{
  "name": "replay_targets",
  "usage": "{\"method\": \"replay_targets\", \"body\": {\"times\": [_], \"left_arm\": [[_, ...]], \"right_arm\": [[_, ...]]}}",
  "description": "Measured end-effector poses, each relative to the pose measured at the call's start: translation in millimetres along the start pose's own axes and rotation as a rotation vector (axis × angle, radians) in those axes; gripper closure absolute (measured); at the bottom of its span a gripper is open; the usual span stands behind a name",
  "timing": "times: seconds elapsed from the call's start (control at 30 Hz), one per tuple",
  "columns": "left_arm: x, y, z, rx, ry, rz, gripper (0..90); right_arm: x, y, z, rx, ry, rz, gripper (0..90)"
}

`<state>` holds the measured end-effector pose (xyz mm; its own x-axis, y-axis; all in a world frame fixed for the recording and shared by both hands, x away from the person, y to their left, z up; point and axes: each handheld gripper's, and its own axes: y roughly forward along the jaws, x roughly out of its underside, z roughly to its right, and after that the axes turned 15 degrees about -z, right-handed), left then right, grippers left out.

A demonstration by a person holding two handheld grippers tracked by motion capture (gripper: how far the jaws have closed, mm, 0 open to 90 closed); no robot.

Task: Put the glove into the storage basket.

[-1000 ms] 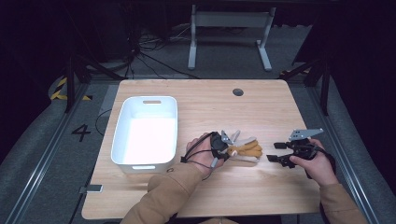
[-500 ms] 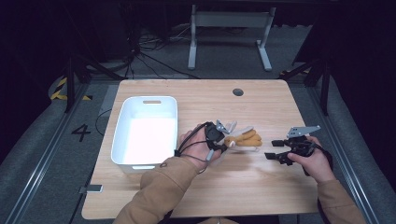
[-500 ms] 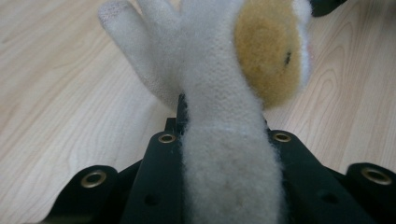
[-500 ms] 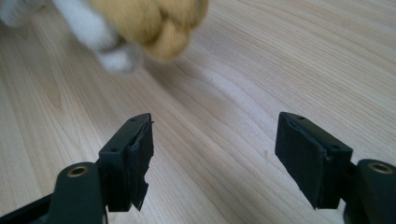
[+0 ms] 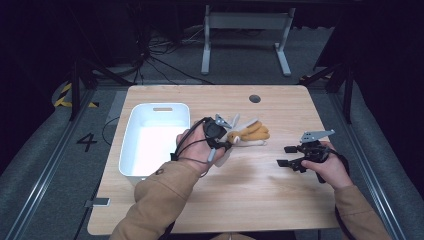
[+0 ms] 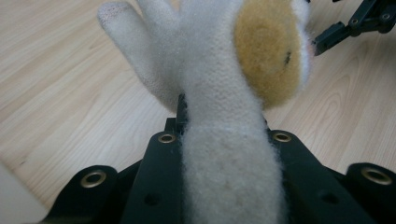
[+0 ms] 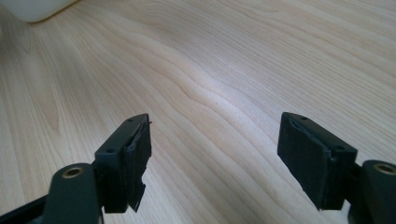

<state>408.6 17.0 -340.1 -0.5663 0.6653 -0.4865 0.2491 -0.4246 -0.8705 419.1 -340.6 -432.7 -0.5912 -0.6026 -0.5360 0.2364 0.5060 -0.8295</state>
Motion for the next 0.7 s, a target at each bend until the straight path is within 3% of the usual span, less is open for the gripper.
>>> {"method": "replay_targets", "body": {"times": [0.13,0.23,0.37,0.43,0.6,0.63,0.7], "left_arm": [[4.8,-15.3,-6.4,-0.009,-0.022,0.015,76.3],[9.5,-25.5,-10.6,-0.018,-0.045,0.025,76.3],[16.2,-41.6,-17.7,-0.037,-0.094,0.033,76.3],[19.0,-48.7,-20.9,-0.043,-0.120,0.030,76.3],[26.1,-63.7,-29.3,-0.070,-0.155,0.037,76.3],[27.6,-66.0,-31.3,-0.070,-0.163,0.040,76.3],[30.0,-69.5,-34.7,-0.076,-0.178,0.043,76.3]], "right_arm": [[-6.7,4.2,0.5,-0.012,-0.005,-0.004,29.1],[-10.0,7.3,1.5,-0.036,-0.005,-0.027,40.2],[-13.0,12.9,2.3,-0.086,0.004,-0.033,42.5],[-15.6,15.7,3.2,-0.070,-0.016,-0.038,44.4],[-17.2,18.7,3.9,-0.086,-0.017,-0.017,45.2],[-16.4,19.8,3.7,-0.110,0.012,-0.021,48.5],[-16.1,20.1,3.6,-0.113,0.016,-0.024,48.1]]}}
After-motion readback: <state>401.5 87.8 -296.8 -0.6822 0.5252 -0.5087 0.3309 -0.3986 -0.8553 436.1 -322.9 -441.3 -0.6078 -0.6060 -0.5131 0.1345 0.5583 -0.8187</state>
